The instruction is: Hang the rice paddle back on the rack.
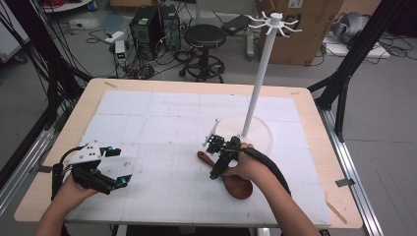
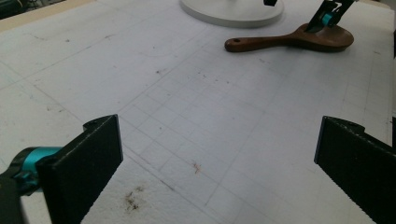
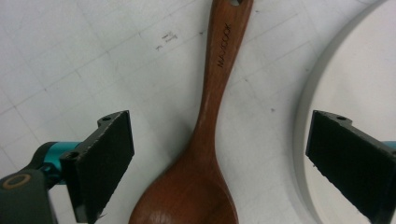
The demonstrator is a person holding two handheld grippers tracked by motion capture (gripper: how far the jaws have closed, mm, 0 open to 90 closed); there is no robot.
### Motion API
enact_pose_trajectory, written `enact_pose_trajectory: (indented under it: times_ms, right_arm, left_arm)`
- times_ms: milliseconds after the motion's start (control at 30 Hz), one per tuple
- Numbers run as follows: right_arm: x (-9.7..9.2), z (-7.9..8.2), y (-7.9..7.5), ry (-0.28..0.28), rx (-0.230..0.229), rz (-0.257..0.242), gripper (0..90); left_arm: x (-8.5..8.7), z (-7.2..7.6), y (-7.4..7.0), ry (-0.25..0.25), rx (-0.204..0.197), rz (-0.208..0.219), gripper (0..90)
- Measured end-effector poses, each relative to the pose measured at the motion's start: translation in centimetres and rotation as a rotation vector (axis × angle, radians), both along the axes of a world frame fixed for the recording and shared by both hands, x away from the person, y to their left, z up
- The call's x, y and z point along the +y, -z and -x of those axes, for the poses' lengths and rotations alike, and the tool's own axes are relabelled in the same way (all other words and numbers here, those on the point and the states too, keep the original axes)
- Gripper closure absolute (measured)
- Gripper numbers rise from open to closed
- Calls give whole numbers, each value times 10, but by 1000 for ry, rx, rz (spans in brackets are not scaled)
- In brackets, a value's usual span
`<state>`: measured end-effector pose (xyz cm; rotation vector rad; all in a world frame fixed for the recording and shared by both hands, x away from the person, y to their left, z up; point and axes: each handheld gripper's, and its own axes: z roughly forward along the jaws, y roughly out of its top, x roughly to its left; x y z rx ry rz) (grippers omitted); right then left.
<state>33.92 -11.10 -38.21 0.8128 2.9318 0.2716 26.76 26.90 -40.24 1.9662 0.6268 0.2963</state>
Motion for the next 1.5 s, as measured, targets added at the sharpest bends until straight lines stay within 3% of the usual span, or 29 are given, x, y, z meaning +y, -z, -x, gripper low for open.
enact_pose_trajectory:
  times_ms: [267,633,733,933,1167,1500]
  right_arm:
    - [8,-8,7,23,45,34,220]
    - [14,-14,15,26,51,62,473]
    - [16,-13,16,27,51,67,511]
    - [16,-14,19,100,68,42,585]
    - [18,-14,24,117,81,63,658]
    - [17,-15,24,129,87,50,742]
  left_arm:
    - [0,0,1,2,1,1,17]
    - [0,-1,1,4,3,4,17]
    - [0,-1,1,2,4,3,17]
    - [0,0,1,2,3,5,17]
    - [0,-1,1,4,4,1,17]
    - [0,-1,1,4,4,-1,17]
